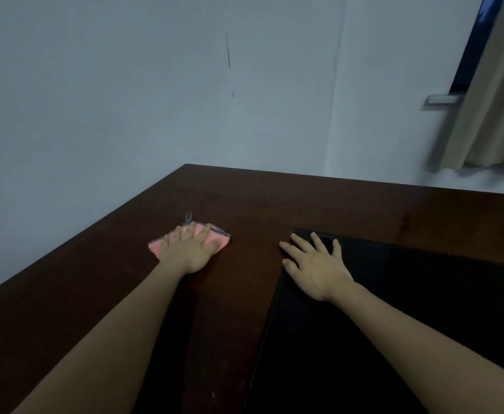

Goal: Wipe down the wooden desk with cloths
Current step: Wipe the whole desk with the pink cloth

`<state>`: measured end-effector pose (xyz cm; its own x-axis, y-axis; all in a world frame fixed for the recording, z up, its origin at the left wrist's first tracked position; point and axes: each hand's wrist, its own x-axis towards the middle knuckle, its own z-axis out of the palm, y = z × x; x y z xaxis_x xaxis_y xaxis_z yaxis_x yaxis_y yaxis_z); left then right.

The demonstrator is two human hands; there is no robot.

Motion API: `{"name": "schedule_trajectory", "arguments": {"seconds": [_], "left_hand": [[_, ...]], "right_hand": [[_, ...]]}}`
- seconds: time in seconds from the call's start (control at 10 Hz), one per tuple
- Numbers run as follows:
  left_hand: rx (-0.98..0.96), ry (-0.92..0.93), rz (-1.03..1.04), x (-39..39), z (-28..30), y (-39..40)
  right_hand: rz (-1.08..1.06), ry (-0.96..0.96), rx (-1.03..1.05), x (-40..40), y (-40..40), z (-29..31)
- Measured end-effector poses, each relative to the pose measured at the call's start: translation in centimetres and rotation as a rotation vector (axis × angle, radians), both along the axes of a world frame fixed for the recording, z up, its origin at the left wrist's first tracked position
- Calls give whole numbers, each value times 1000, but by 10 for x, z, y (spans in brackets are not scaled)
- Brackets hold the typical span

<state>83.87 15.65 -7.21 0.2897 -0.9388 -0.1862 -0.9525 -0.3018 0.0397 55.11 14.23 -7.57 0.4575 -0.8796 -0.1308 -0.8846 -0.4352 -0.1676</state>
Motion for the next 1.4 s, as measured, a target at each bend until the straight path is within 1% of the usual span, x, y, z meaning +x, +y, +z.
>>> {"name": "schedule_trajectory", "arguments": {"seconds": [0.1, 0.3, 0.4, 0.5, 0.7, 0.8, 0.9, 1.0, 1.1, 1.2, 1.3, 1.4], "left_hand": [[1, -7, -99, -11, 2, 26], [16, -23, -431, -31, 0, 122], [2, 16, -484, -25, 5, 143], [24, -1, -441, -13, 8, 120], [-14, -10, -56, -1, 4, 32], [10, 20, 23, -8, 0, 19], [6, 19, -104, -18, 1, 45], [20, 2, -336, -17, 4, 98], [28, 24, -435, 5, 4, 144], [26, 45, -370, 36, 6, 143], [-3, -6, -280, 63, 3, 104], [-3, -65, -129, 86, -2, 46]], "right_hand": [[2, 2, 4, 0, 3, 0], [-15, 22, 11, 3, 6, 1], [-19, 31, 9, 3, 5, 1], [-19, 36, 7, 2, 3, 0], [-18, 31, 9, 2, 2, -1], [-13, 77, 18, 6, -1, 7], [28, 131, 17, 23, -7, 24], [86, 69, 34, 55, -4, 28], [141, -8, 55, 91, 1, 22], [147, -48, 72, 115, 5, 11], [125, -22, 19, 121, 5, 1], [116, -19, 4, 120, 4, -3]]}}
